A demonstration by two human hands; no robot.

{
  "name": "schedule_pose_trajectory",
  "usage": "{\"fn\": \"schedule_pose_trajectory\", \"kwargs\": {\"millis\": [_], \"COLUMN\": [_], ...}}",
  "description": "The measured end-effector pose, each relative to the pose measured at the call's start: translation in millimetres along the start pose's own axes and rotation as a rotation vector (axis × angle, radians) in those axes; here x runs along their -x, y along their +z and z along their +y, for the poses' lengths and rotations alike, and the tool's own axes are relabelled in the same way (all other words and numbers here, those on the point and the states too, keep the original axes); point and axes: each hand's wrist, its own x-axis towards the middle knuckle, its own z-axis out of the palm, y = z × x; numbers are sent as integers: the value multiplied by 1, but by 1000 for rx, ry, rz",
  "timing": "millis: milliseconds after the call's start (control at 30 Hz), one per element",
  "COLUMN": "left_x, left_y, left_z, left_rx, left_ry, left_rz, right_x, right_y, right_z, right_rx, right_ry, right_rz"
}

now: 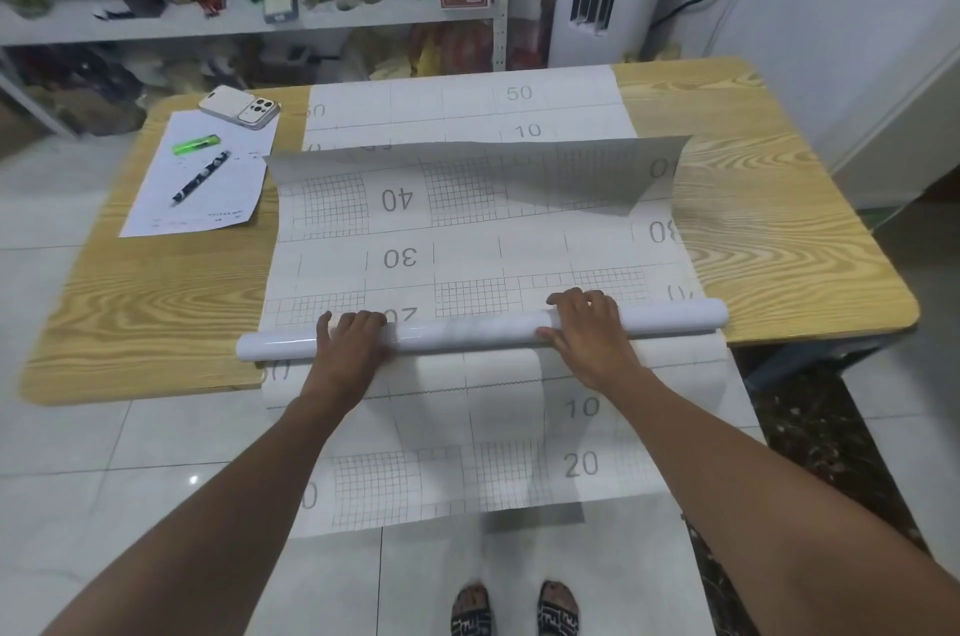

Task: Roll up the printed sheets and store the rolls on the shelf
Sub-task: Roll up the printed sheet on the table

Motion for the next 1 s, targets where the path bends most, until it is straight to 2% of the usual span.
{"fn": "schedule_pose_trajectory", "kwargs": {"millis": [233, 433, 533, 633, 700, 867, 1000], "left_x": [1, 1, 4, 5, 5, 5, 3], "left_y": [-2, -1, -3, -1, 1, 2, -1], "left_z": [1, 2, 1, 0, 0, 2, 3], "left_rx": [-19, -32, 26, -12, 2, 55, -9], "left_ry": [34, -6, -1, 59, 45, 12, 19], "left_rz": [97, 38, 73, 74, 38, 66, 76], "right_x": [3, 2, 3, 3, 2, 0, -1], "right_y": [1, -1, -1, 0, 2, 2, 1], "right_z": [-1, -2, -1, 0, 0, -3, -3], "right_rx": [56, 86, 83, 58, 59, 28, 74], "right_ry": [5, -8, 0, 19, 26, 50, 43], "right_rz": [-10, -3, 11, -5, -9, 11, 14]}}
